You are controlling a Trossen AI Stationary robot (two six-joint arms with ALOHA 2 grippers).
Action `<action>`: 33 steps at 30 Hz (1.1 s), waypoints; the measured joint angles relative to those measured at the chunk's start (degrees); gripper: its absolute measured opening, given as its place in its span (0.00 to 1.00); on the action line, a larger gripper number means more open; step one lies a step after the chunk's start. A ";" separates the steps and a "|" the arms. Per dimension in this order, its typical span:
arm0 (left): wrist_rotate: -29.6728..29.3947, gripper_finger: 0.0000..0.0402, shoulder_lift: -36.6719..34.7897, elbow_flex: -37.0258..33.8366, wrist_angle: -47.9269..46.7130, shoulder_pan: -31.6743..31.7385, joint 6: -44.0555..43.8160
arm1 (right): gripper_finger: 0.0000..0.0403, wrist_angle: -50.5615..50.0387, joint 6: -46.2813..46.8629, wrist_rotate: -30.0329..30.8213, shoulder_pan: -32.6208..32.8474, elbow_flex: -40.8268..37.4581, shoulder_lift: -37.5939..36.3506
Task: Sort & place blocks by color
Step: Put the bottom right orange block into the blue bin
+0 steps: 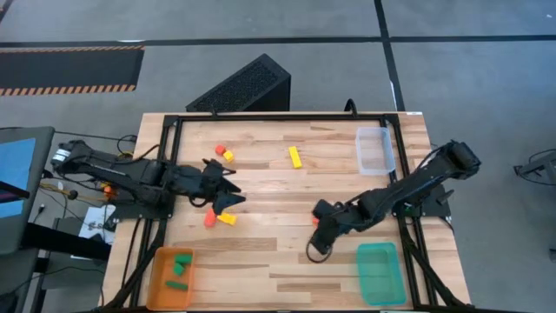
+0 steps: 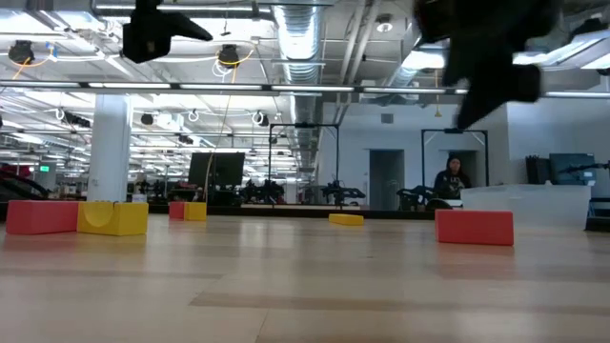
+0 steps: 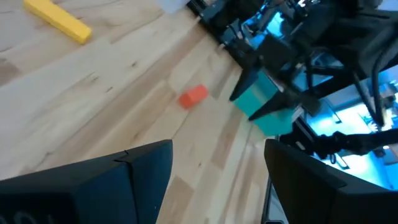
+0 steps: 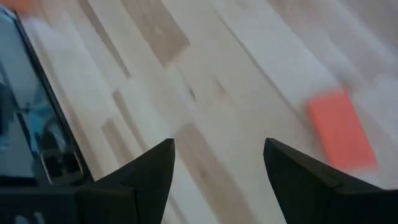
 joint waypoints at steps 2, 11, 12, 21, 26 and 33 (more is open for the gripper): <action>0.78 0.59 0.77 0.10 1.40 1.24 0.83 | 0.67 4.81 -3.01 -2.63 -2.32 0.02 2.19; -0.16 0.59 1.78 0.07 5.20 2.48 -0.19 | 0.59 -1.66 -14.18 -12.00 -10.76 7.40 6.35; -0.69 0.59 1.77 0.07 3.75 2.48 -0.48 | 0.57 -5.21 -15.56 -11.14 -11.11 8.57 6.28; -6.53 0.59 4.43 0.02 -11.86 0.13 2.60 | 0.51 -18.83 -33.80 -5.66 -11.04 8.80 8.78; -4.81 0.59 7.41 -0.02 -13.55 -0.24 2.36 | 0.59 -18.83 -34.95 -9.01 -10.87 8.52 11.94; -4.68 0.59 10.38 -0.02 -13.09 -1.42 1.37 | 0.64 -18.06 -33.92 -3.12 -8.25 8.48 14.18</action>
